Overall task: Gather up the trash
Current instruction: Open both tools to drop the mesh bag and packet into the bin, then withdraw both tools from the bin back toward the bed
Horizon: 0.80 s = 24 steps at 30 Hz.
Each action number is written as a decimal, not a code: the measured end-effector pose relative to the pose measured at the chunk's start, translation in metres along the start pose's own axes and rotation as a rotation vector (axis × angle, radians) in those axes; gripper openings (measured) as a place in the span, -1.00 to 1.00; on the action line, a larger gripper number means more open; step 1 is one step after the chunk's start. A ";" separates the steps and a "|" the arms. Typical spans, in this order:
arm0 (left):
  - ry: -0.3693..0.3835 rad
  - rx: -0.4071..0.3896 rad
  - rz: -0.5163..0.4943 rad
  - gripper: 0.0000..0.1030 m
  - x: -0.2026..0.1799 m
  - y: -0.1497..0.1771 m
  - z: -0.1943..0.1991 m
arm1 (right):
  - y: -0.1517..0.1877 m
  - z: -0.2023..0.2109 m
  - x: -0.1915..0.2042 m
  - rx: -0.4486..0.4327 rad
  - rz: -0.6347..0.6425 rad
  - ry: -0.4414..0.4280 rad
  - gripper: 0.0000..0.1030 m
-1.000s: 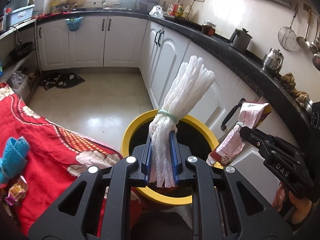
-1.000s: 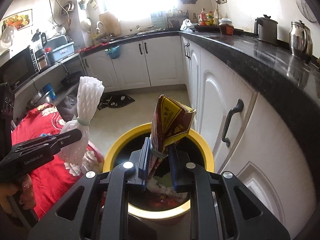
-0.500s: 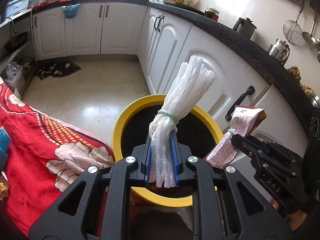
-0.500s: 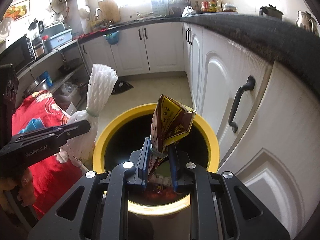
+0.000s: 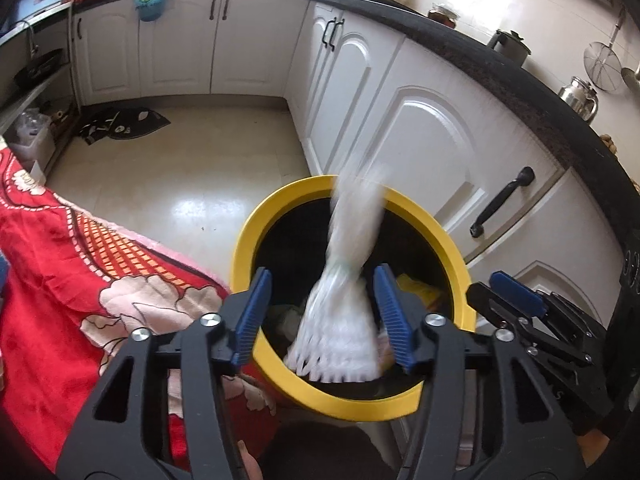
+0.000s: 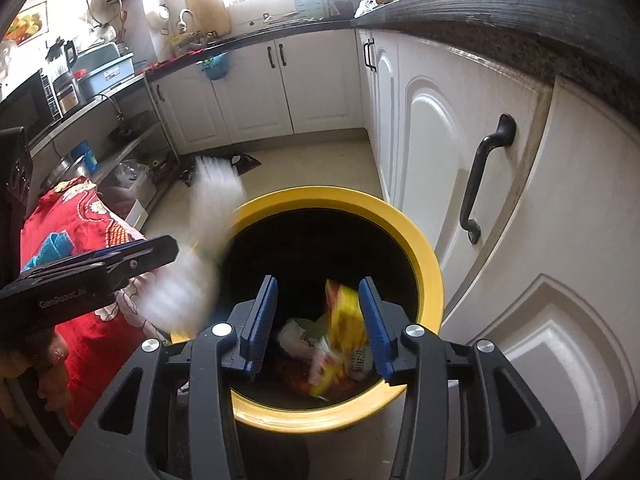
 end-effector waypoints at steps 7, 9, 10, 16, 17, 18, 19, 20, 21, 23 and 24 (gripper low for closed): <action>-0.042 -0.031 0.022 0.76 0.016 -0.003 0.016 | -0.003 0.007 -0.005 -0.023 -0.018 0.007 0.20; -0.050 -0.046 0.031 0.79 0.020 -0.005 0.024 | -0.005 0.010 -0.005 -0.032 -0.017 0.014 0.25; -0.059 -0.055 0.033 0.79 0.023 -0.005 0.028 | -0.005 0.012 -0.005 -0.035 -0.015 0.016 0.27; -0.081 -0.087 0.056 0.79 0.034 -0.010 0.049 | -0.011 0.025 0.000 -0.071 -0.006 0.021 0.42; -0.085 -0.094 0.061 0.79 0.036 -0.010 0.053 | -0.012 0.027 0.001 -0.075 -0.004 0.020 0.42; -0.088 -0.101 0.064 0.79 0.038 -0.011 0.057 | -0.013 0.029 0.002 -0.077 -0.004 0.017 0.42; -0.089 -0.108 0.068 0.79 0.039 -0.011 0.061 | -0.015 0.031 0.004 -0.082 -0.002 0.014 0.42; -0.090 -0.113 0.069 0.79 0.040 -0.012 0.064 | -0.016 0.033 0.005 -0.088 0.001 0.012 0.42; -0.093 -0.119 0.071 0.79 0.041 -0.012 0.067 | -0.017 0.035 0.006 -0.093 0.002 0.011 0.44; -0.099 -0.135 0.076 0.79 0.044 -0.013 0.075 | -0.019 0.039 0.009 -0.103 0.004 0.005 0.45; -0.101 -0.141 0.079 0.79 0.045 -0.013 0.078 | -0.021 0.042 0.011 -0.109 0.006 0.002 0.47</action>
Point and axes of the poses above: each gripper's, at about its wrist camera, not at the fingertips, and z roughly against the way its jaws point, x to its left, y to its underside, the point moved 8 cm from there along -z, roughly the way its jaws point
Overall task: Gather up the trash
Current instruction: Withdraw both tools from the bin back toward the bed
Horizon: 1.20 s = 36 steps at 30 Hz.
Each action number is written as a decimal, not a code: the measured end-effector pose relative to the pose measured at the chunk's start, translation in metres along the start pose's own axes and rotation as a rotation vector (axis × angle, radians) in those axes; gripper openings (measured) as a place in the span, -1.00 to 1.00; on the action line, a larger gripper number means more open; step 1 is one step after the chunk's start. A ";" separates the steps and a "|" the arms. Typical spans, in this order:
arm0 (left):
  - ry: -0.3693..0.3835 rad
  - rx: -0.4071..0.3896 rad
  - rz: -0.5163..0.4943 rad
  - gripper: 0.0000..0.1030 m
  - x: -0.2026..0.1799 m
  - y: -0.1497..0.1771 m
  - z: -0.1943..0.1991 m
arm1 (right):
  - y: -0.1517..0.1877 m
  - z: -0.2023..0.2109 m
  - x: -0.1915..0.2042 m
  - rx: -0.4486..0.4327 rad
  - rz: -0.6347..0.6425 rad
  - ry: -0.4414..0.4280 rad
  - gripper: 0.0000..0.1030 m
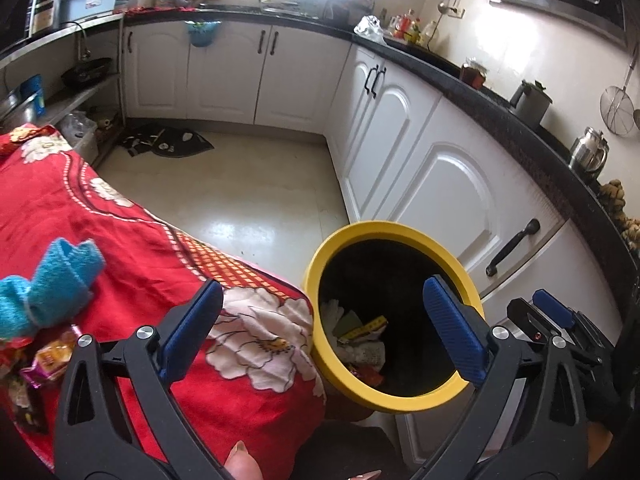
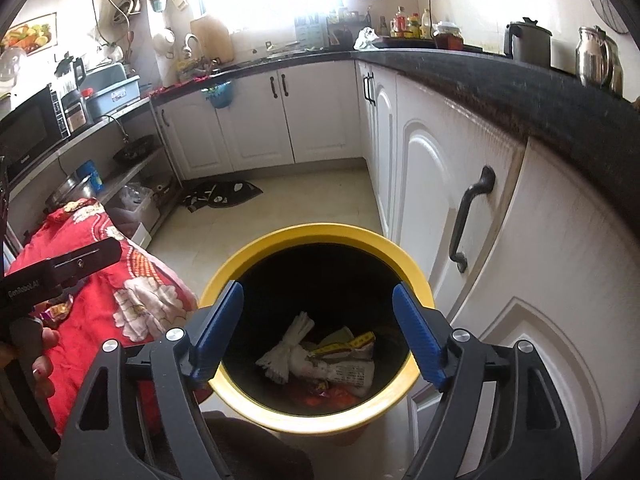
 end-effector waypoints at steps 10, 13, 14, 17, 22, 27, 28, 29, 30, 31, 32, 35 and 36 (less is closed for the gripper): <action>-0.036 -0.063 0.023 0.79 0.021 -0.007 0.035 | -0.008 0.021 0.026 -0.041 0.026 -0.041 0.55; -0.051 -0.084 0.030 0.79 0.029 -0.008 0.046 | -0.010 0.025 0.035 -0.047 0.031 -0.063 0.55; -0.057 -0.094 0.034 0.79 0.033 -0.008 0.051 | -0.011 0.027 0.039 -0.049 0.031 -0.072 0.55; -0.073 -0.110 0.047 0.79 0.044 -0.009 0.061 | -0.014 0.033 0.051 -0.055 0.039 -0.101 0.55; -0.100 -0.138 0.073 0.79 0.063 -0.011 0.078 | -0.016 0.039 0.075 -0.062 0.066 -0.137 0.55; -0.130 -0.169 0.103 0.79 0.085 -0.012 0.095 | -0.018 0.041 0.097 -0.065 0.092 -0.173 0.55; -0.134 -0.173 0.107 0.79 0.088 -0.011 0.098 | -0.018 0.042 0.102 -0.065 0.097 -0.180 0.55; -0.144 -0.179 0.114 0.79 0.094 -0.011 0.102 | -0.019 0.042 0.107 -0.065 0.105 -0.187 0.55; -0.149 -0.182 0.118 0.79 0.098 -0.011 0.104 | -0.019 0.043 0.113 -0.066 0.112 -0.195 0.55; -0.156 -0.188 0.126 0.79 0.104 -0.011 0.108 | -0.019 0.043 0.118 -0.065 0.118 -0.203 0.55; -0.163 -0.192 0.132 0.79 0.109 -0.010 0.112 | -0.019 0.043 0.123 -0.064 0.125 -0.211 0.55; -0.182 -0.200 0.148 0.79 0.123 -0.010 0.120 | -0.019 0.043 0.141 -0.062 0.150 -0.234 0.55; -0.189 -0.203 0.154 0.79 0.128 -0.009 0.123 | -0.018 0.043 0.145 -0.061 0.157 -0.240 0.55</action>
Point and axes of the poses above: each gripper's, at about its wrist camera, not at the fingertips, and z roughly against the way its jaws point, x to its left, y to its underside, the point moved 8 cm from there along -z, roughly the way its jaws point
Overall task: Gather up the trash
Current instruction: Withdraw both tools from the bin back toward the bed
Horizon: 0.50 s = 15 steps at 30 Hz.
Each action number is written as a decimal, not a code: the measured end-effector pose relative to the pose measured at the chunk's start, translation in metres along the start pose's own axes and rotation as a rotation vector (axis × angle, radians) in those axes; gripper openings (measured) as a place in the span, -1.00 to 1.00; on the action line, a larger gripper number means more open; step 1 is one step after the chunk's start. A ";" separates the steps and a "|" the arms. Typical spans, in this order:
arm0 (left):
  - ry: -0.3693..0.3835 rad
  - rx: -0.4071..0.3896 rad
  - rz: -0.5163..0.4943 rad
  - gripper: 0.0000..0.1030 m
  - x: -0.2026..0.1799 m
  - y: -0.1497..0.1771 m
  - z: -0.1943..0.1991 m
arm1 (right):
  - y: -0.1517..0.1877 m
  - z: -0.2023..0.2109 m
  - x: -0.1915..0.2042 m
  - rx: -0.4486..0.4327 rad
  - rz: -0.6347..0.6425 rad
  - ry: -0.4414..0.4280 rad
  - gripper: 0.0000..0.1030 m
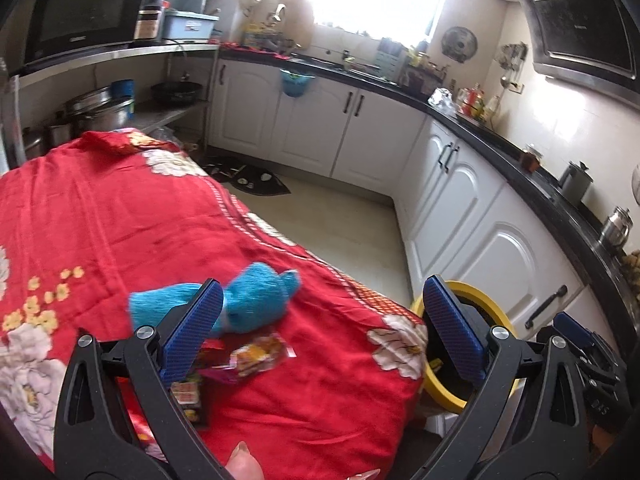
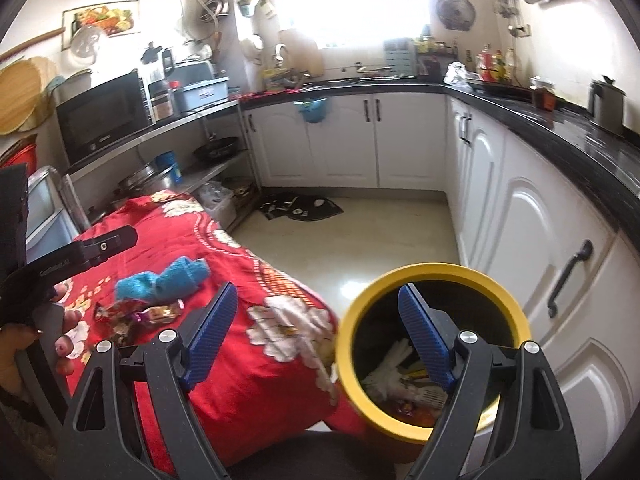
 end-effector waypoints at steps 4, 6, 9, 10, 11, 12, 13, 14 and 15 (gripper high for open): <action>-0.035 -0.013 0.028 0.79 0.024 -0.002 0.009 | -0.003 -0.006 0.025 0.005 0.034 -0.037 0.55; -0.048 -0.018 0.041 0.79 0.035 -0.003 0.013 | -0.004 -0.008 0.036 0.007 0.050 -0.052 0.55; -0.071 -0.027 0.062 0.79 0.052 -0.004 0.020 | -0.006 -0.013 0.053 0.011 0.074 -0.075 0.55; -0.080 -0.029 0.069 0.79 0.058 -0.004 0.023 | -0.007 -0.015 0.059 0.013 0.082 -0.084 0.55; -0.085 -0.031 0.073 0.79 0.062 -0.005 0.025 | -0.007 -0.016 0.063 0.015 0.089 -0.091 0.55; -0.092 -0.033 0.079 0.79 0.067 -0.005 0.027 | -0.008 -0.018 0.070 0.018 0.097 -0.099 0.55; -0.098 -0.034 0.085 0.79 0.072 -0.005 0.028 | -0.007 -0.019 0.072 0.020 0.103 -0.106 0.55; -0.102 -0.037 0.087 0.79 0.076 -0.006 0.029 | -0.008 -0.021 0.077 0.022 0.109 -0.112 0.55; -0.109 -0.039 0.088 0.79 0.080 -0.006 0.031 | -0.008 -0.023 0.083 0.024 0.115 -0.120 0.55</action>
Point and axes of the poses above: each gripper's, at about its wrist camera, not at the fingertips, and z roughly against the way its jaws point, x to its left, y to its underside, the point moved 8 cm from there along -z, roughly the way its jaws point
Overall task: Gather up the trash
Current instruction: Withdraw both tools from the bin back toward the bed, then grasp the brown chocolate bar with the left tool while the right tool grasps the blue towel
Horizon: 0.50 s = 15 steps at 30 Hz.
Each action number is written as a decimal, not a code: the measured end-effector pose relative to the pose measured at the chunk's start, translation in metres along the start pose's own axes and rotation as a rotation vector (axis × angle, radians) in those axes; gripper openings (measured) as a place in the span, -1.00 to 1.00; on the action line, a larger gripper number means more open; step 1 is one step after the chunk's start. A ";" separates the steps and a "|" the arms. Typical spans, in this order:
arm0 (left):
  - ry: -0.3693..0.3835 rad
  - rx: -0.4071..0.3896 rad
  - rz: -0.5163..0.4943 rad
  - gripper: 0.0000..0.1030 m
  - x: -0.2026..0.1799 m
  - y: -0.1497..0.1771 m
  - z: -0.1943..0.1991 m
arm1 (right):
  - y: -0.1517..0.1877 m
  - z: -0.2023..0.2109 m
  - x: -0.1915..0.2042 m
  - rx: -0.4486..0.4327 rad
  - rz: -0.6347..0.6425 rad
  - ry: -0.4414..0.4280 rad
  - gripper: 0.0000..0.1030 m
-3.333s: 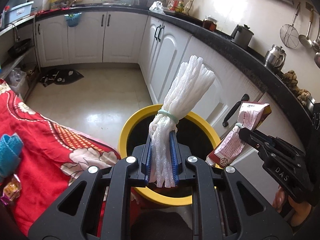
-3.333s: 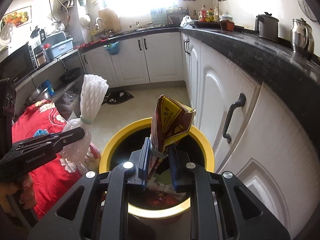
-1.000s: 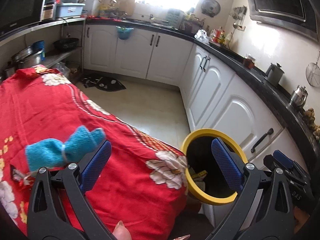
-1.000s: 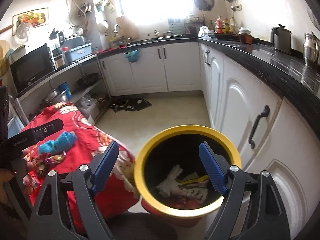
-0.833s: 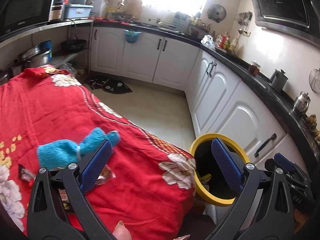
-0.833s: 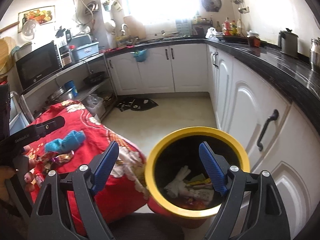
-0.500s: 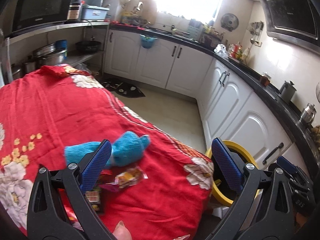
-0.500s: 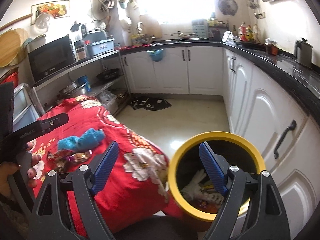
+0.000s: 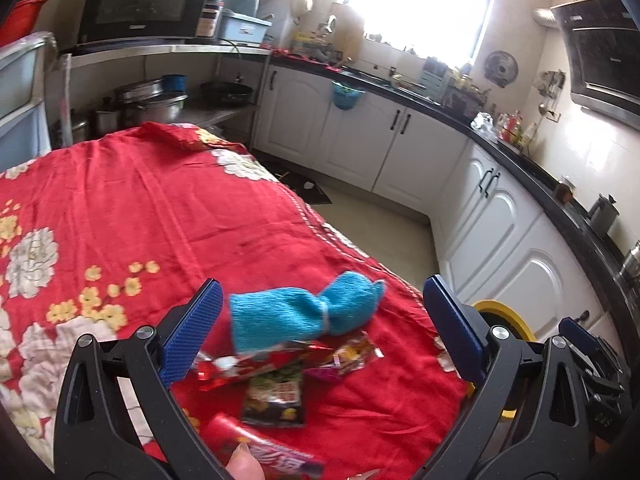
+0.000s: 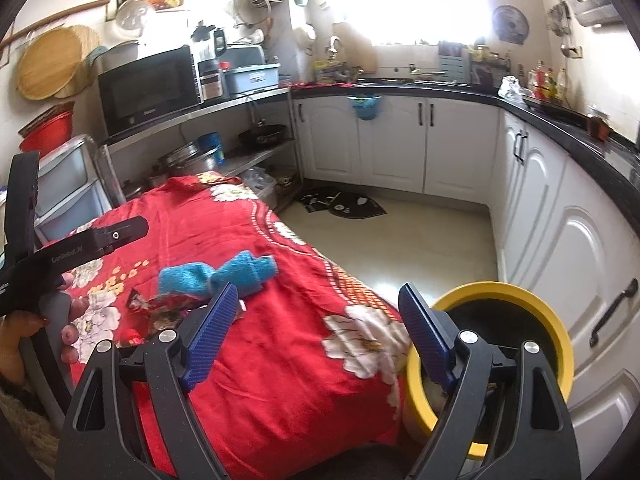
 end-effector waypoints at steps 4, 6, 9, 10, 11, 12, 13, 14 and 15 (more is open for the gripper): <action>-0.021 0.000 0.011 0.79 0.015 0.000 0.004 | -0.002 -0.007 0.014 0.007 0.026 -0.024 0.55; -0.036 0.001 0.017 0.79 0.023 0.001 0.005 | -0.003 -0.011 0.022 0.009 0.036 -0.037 0.55; -0.056 0.010 0.025 0.79 0.033 0.004 0.007 | -0.004 -0.018 0.029 0.015 0.050 -0.050 0.55; -0.066 0.016 0.031 0.79 0.039 0.006 0.007 | -0.004 -0.020 0.031 0.017 0.052 -0.053 0.55; -0.072 0.021 0.035 0.79 0.042 0.006 0.007 | -0.004 -0.023 0.033 0.019 0.056 -0.056 0.55; -0.076 0.026 0.039 0.79 0.046 0.008 0.008 | -0.005 -0.025 0.034 0.021 0.058 -0.059 0.55; -0.083 0.032 0.044 0.79 0.050 0.009 0.008 | -0.005 -0.028 0.037 0.025 0.061 -0.064 0.55; -0.092 0.041 0.053 0.79 0.056 0.011 0.008 | -0.005 -0.031 0.038 0.028 0.063 -0.069 0.55; -0.098 0.051 0.065 0.79 0.062 0.014 0.008 | -0.005 -0.033 0.040 0.031 0.063 -0.073 0.55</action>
Point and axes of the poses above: each gripper's, at about its wrist camera, not at the fingertips, and z roughly against the way its jaws point, x to its left, y to its underside, the point moved 8 cm from there along -z, roughly the way its jaws point
